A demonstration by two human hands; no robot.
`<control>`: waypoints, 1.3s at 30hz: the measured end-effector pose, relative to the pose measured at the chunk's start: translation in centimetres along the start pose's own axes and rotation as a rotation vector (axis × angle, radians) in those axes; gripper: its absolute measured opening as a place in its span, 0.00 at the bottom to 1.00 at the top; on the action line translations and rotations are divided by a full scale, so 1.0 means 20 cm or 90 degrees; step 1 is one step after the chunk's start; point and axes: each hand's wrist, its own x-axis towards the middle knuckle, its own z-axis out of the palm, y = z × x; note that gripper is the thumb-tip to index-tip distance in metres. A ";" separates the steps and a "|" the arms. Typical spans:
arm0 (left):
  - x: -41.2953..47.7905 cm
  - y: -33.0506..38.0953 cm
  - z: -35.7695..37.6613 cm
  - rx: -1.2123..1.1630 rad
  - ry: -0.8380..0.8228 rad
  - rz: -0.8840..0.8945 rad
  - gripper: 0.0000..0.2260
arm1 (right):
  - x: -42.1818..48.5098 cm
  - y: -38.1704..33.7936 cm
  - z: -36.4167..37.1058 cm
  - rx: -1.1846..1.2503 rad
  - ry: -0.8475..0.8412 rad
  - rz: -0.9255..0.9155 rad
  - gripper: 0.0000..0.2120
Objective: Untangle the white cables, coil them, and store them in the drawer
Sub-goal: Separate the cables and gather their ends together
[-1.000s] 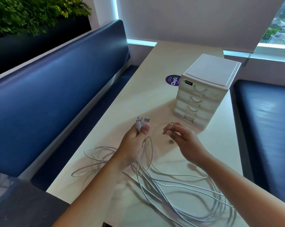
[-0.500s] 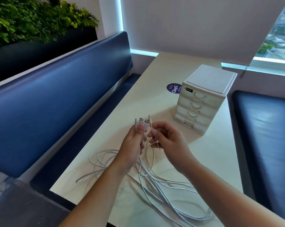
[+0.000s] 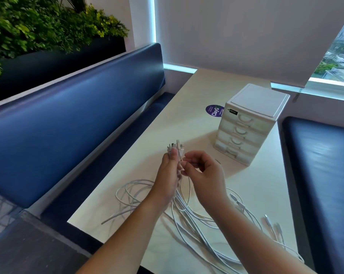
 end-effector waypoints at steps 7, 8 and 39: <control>-0.02 0.00 0.03 0.010 0.016 0.054 0.08 | 0.03 0.02 0.00 -0.078 0.008 -0.002 0.07; -0.02 0.00 0.02 0.001 0.026 0.054 0.07 | 0.03 0.03 0.00 -0.117 0.002 -0.010 0.08; 0.05 0.04 0.00 -0.199 0.051 0.098 0.09 | 0.02 0.14 -0.06 -0.300 -0.272 -0.016 0.19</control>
